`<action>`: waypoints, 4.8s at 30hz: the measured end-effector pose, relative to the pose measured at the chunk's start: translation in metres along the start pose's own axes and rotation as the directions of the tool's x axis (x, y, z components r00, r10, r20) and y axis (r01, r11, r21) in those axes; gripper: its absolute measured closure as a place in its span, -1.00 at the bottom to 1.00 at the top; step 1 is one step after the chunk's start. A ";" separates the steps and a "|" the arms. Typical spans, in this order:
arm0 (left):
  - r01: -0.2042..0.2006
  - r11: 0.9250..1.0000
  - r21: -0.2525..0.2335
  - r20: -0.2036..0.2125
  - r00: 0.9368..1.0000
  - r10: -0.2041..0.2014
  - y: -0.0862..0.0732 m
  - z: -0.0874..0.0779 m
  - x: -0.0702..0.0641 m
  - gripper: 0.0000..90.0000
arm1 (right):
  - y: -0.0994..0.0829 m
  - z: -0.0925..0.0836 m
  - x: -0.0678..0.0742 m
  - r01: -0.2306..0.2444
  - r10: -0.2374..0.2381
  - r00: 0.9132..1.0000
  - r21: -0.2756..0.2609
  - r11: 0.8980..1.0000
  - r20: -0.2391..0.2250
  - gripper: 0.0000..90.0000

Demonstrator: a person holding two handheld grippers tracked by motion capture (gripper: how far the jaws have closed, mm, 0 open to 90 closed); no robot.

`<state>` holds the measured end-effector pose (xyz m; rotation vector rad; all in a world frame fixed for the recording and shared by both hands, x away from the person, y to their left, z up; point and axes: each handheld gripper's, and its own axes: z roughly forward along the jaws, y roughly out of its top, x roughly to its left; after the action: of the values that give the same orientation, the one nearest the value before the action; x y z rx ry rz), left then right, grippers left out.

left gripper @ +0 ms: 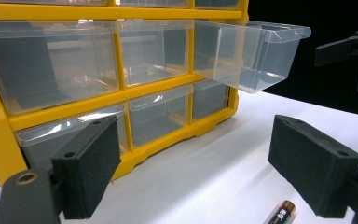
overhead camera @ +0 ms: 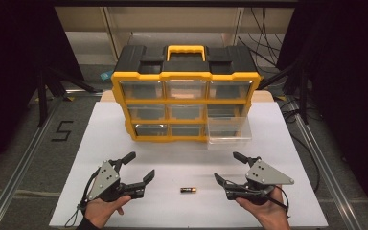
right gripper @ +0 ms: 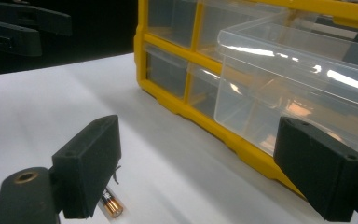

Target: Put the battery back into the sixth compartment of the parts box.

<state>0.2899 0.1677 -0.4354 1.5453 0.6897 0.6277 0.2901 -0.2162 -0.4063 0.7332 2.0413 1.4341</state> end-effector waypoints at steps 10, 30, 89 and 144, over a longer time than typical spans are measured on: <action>-0.005 1.000 0.001 -0.002 1.000 0.005 0.000 0.000 0.000 -0.64 | 0.009 0.008 0.000 0.045 -0.040 0.996 0.061 0.997 -0.075 -0.61; 0.001 1.000 -0.001 -0.003 1.000 -0.001 0.000 0.000 0.000 -0.64 | 0.017 0.055 0.014 0.205 -0.109 0.943 0.294 0.934 -0.314 -0.56; 0.002 1.000 -0.001 -0.001 1.000 -0.002 0.000 0.000 0.001 -0.64 | -0.008 0.140 0.044 0.512 -0.141 0.807 0.561 0.651 -0.573 0.28; -0.003 1.000 -0.004 -0.002 1.000 0.003 0.001 -0.001 0.001 -0.64 | 0.036 0.118 0.023 0.431 -0.164 0.847 0.473 0.769 -0.506 0.71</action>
<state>0.2901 0.1693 -0.4344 1.5426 0.6873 0.6322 0.3599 -0.1122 -0.4095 0.2572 2.8513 0.8276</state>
